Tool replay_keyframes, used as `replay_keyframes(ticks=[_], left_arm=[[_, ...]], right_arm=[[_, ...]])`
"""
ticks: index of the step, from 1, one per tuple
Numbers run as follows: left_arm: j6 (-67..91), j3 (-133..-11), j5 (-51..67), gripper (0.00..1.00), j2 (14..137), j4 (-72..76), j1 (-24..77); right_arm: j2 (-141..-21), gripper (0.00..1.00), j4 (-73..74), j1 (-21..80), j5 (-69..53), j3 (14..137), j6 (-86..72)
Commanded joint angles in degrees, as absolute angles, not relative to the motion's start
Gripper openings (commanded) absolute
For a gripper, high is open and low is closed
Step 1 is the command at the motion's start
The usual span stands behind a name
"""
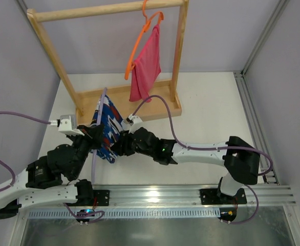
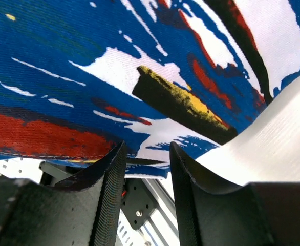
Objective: Place the trousers on the hanger
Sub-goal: Hang the hanger with trousers onto the clothesline
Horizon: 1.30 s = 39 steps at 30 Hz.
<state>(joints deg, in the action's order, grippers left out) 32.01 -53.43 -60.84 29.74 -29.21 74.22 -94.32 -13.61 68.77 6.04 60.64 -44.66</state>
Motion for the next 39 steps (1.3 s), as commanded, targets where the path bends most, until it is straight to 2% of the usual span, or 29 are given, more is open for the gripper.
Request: replay_keyframes(ticks=[1,13,21,27,31,36,38,39], left_arm=[[25.85,-58.7,-65.04,0.0,31.19,-18.72,74.18],[18.46,-62.04,-68.47,0.0,34.62,-18.9,74.18],[16.43,-65.65,-65.13,0.0,40.95,-19.59,71.02],[21.79,-70.21,-53.9,0.0,44.64,-24.78,58.91],[26.44,-72.86,-42.56,0.0,47.19,-28.3,46.35],[25.84,-75.05,-37.18,0.0,47.46,-26.98,40.88],[24.27,-79.0,-36.74,0.0,48.6,-28.2,39.2],[23.74,-80.23,-36.3,0.0,49.73,-28.21,38.5]], right_arm=[[-91.33,0.44,-12.57,68.47,6.67,61.36,-42.72],[-73.15,0.45,-8.35,67.94,9.49,52.75,-42.54],[-61.01,0.45,-3.96,67.94,12.48,46.07,-43.15],[-53.89,0.46,-0.62,67.94,15.64,43.42,-42.89],[-50.37,0.46,1.21,68.03,16.7,42.01,-42.72],[-47.11,0.46,3.51,68.03,17.05,40.87,-42.45],[-45.44,0.49,3.87,68.03,16.79,40.34,-42.54],[-44.92,0.55,4.22,68.03,16.79,39.91,-42.71]])
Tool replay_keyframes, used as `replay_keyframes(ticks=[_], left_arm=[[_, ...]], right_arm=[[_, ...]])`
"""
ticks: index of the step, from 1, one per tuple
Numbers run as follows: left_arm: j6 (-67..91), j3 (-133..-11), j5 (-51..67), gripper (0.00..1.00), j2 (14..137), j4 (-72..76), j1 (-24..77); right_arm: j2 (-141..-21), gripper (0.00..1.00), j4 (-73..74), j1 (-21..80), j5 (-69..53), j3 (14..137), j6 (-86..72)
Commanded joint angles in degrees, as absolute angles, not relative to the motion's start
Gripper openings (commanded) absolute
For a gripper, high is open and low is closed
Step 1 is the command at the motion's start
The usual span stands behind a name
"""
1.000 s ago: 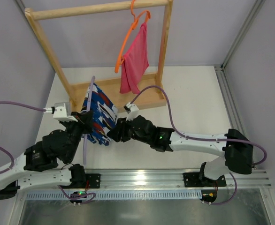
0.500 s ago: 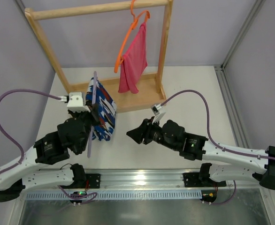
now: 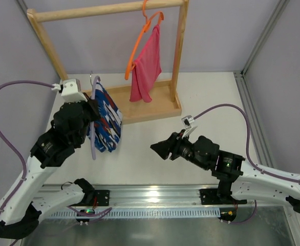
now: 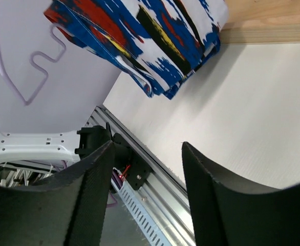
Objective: Place the trousers on the hanger
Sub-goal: Hang the hanger with trousers onto the clothesline
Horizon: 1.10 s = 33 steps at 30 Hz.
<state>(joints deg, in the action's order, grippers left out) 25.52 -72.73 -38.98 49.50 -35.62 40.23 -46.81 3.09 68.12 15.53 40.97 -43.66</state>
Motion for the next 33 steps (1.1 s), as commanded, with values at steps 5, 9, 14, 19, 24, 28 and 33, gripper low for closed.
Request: replay_keyframes(ticks=[5,9,14,19,24,28,33], left_arm=[[19.87,-89.27,-38.14,0.0,53.17,-28.83,37.97],[16.62,-93.42,-39.82,0.0,56.16,-28.13,37.18],[15.73,-98.33,-39.9,0.0,60.02,-24.0,35.77],[14.59,-103.26,-36.65,0.0,64.33,-21.62,32.52],[14.5,-110.9,-32.18,0.0,70.48,-23.64,27.34],[14.5,-118.37,-29.1,0.0,74.52,-23.91,23.74],[16.78,-123.74,-24.88,0.0,79.1,-24.26,20.22]], right_arm=[[-41.32,0.76,7.03,68.03,18.8,39.2,-43.94],[-38.15,0.95,10.63,68.03,20.65,38.67,-45.44],[-33.93,1.0,15.63,68.03,21.97,38.85,-45.79],[-27.35,0.99,18.63,67.94,23.11,37.88,-46.32],[-21.54,1.0,22.67,67.94,24.35,36.92,-46.32],[-15.93,1.0,25.75,68.03,24.61,36.56,-46.5],[-10.38,1.0,28.82,68.03,26.28,36.47,-46.58]])
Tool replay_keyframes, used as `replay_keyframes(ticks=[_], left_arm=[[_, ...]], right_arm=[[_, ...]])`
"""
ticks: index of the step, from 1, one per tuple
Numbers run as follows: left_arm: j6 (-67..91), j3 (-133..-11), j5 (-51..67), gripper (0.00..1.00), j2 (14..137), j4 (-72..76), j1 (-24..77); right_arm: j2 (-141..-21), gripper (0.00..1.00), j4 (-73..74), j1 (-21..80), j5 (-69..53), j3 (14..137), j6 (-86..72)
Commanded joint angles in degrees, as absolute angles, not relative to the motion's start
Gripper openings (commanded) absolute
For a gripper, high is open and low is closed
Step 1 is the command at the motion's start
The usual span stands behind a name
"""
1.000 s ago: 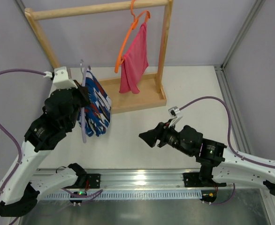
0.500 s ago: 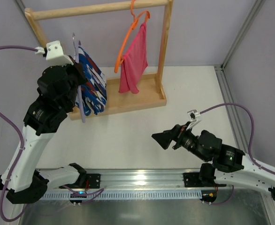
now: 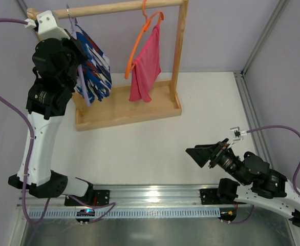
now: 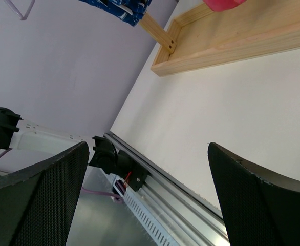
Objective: Place the trousers on the hanger
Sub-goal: Hang the hanger with trousers onto the clothesline
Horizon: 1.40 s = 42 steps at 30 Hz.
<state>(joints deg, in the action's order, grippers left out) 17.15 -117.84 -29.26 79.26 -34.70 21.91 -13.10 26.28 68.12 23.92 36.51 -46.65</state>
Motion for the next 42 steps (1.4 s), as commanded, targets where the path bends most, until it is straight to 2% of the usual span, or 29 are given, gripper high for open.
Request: replay_keyframes(ticks=[1,8,15,31,32,34,35,38,39,40,42], left_arm=[[17.05,-124.1,-23.92,0.0,80.49,-23.91,19.87],[21.26,-123.93,-18.56,0.0,84.28,-21.54,13.29],[24.43,-117.7,-14.52,0.0,84.46,-18.73,9.24],[27.51,-117.95,-4.84,0.01,88.07,-19.86,3.51],[27.68,-116.99,-4.49,0.04,87.89,-19.86,3.43],[28.12,-115.41,-4.22,0.19,86.32,-19.08,3.52],[28.21,-114.36,-4.22,0.37,85.61,-18.9,3.43],[28.83,-110.93,-3.96,0.63,82.36,-19.86,3.43],[29.18,-109.53,-3.96,0.69,81.48,-20.56,3.51],[29.27,-108.82,-3.96,0.96,79.56,-21.52,3.43],[29.44,-107.41,-4.57,1.0,77.71,-24.95,3.43]], right_arm=[[-9.59,1.0,29.7,68.03,26.54,36.56,-46.5],[-4.66,1.0,34.71,68.03,28.91,38.32,-45.79],[-0.62,1.0,36.56,68.03,30.76,37.79,-45.79],[-2.11,1.0,35.24,68.03,31.02,36.65,-45.61],[-2.54,1.0,35.16,68.03,31.29,36.56,-45.7],[-2.99,1.0,35.33,68.03,31.29,36.65,-45.96],[-3.42,1.0,35.51,68.03,31.2,36.82,-46.05],[-4.66,1.0,35.86,68.03,30.68,37.53,-46.14],[-5.09,1.0,36.12,68.03,30.59,37.7,-45.97],[-5.36,1.0,36.3,68.03,30.67,37.97,-45.79],[-6.06,1.0,37.43,68.03,30.67,38.41,-45.97]])
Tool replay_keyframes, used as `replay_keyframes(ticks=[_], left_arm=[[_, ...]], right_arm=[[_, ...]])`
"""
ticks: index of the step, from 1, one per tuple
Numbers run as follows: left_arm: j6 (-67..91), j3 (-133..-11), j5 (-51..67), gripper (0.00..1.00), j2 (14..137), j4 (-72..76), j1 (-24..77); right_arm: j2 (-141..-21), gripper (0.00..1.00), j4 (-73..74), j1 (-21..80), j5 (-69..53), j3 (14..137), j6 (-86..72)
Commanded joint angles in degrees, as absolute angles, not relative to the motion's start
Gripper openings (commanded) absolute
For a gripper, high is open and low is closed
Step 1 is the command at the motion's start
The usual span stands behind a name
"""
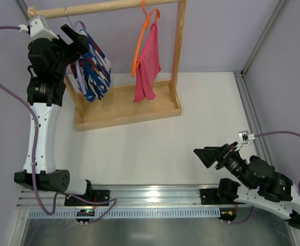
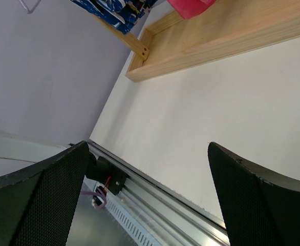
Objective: Place the trousers on the hanger
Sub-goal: Hang the hanger with trousers onto the clothesline
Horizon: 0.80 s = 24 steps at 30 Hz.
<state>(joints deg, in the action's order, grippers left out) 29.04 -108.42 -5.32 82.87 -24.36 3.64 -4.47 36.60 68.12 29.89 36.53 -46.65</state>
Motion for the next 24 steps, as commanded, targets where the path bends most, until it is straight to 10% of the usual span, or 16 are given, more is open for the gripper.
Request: replay_keyframes(ticks=[1,9,24], left_arm=[[29.44,-106.18,-5.18,1.0,76.65,-26.53,3.43],[24.61,-98.44,-5.81,1.0,63.04,-42.17,3.52],[32.25,-57.94,29.7,1.0,30.96,-40.53,3.6]], right_arm=[[-6.76,0.99,38.05,67.94,30.85,39.1,-46.23],[-9.4,1.0,46.91,68.03,30.85,44.2,-47.11],[-8.44,1.0,55.02,68.03,40.69,50.63,-49.04]])
